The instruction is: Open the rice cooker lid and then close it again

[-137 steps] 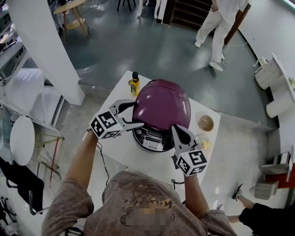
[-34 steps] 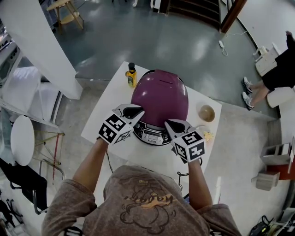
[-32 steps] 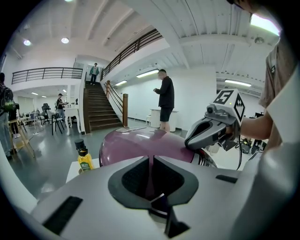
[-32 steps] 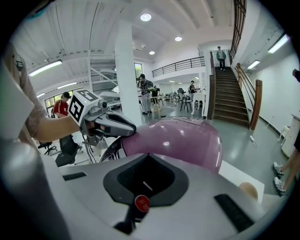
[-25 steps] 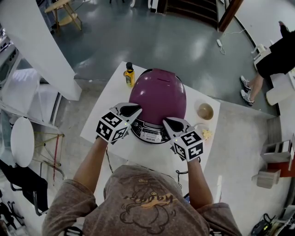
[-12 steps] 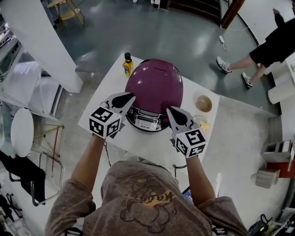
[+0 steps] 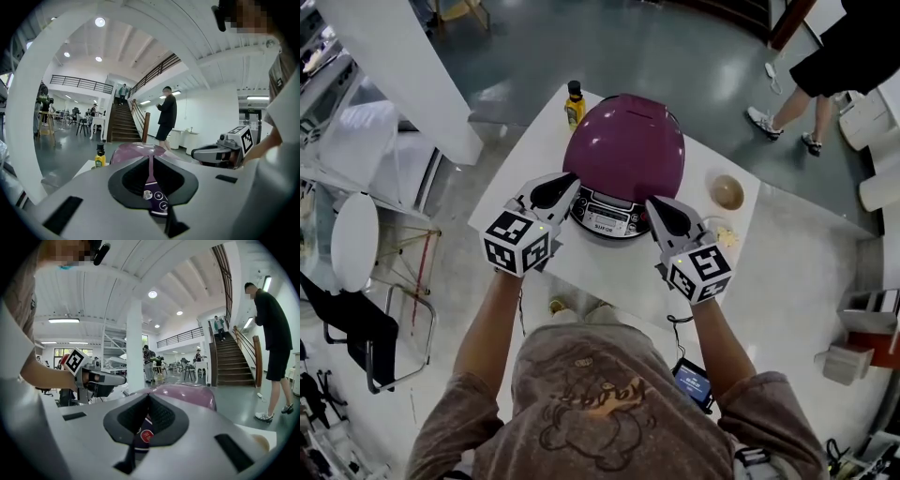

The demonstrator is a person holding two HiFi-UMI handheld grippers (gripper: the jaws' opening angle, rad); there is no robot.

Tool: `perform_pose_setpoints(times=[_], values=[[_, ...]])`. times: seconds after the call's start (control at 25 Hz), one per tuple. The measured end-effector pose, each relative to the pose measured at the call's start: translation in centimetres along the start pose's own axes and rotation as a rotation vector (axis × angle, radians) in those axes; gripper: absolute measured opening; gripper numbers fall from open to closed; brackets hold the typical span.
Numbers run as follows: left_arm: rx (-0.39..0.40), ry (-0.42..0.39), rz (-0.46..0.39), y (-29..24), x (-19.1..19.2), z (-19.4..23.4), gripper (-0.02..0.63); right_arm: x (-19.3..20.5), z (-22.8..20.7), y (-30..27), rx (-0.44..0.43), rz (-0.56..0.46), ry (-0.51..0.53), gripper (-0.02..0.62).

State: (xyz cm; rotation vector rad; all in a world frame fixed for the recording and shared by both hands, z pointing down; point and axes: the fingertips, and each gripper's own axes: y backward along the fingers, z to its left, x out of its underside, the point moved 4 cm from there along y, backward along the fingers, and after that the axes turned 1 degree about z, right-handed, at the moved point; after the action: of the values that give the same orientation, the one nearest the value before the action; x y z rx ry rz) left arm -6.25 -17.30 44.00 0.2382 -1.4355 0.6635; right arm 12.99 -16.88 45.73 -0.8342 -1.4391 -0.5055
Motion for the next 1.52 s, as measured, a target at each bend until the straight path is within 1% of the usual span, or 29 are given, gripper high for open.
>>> perform_pose_setpoints(times=[0.12, 0.28, 0.56, 0.8, 1.0, 1.2, 1.32, 1.52], values=[[0.018, 0.007, -0.007, 1.2, 0.2, -0.5, 0.046, 0.1, 0.7, 0.5, 0.002, 0.006, -0.004, 0.002], [0.053, 0.013, -0.007, 3.1, 0.4, -0.9, 0.046, 0.4, 2.0, 1.4, 0.03, 0.015, -0.023, 0.002], [0.099, 0.0, -0.013, 7.1, 0.7, -0.2, 0.046, 0.3, 5.5, 2.5, 0.078, 0.021, -0.007, 0.002], [0.185, -0.005, -0.023, 9.7, 1.4, -1.2, 0.046, 0.9, 9.5, 4.7, 0.147, 0.049, 0.004, 0.002], [0.262, -0.034, -0.017, 12.0, 1.9, -2.6, 0.046, 0.7, 13.1, 6.7, 0.199, 0.059, 0.027, 0.002], [0.309, -0.038, -0.009, 13.3, 2.8, -4.0, 0.046, 0.7, 15.0, 9.0, 0.238, 0.067, 0.033, 0.002], [0.312, -0.047, -0.019, 14.1, 3.1, -4.7, 0.046, 0.7, 15.3, 10.3, 0.26, 0.044, 0.025, 0.002], [0.296, -0.051, -0.075, 14.9, 2.8, -5.9, 0.046, 0.3, 15.8, 12.2, 0.316, -0.048, 0.022, 0.002]])
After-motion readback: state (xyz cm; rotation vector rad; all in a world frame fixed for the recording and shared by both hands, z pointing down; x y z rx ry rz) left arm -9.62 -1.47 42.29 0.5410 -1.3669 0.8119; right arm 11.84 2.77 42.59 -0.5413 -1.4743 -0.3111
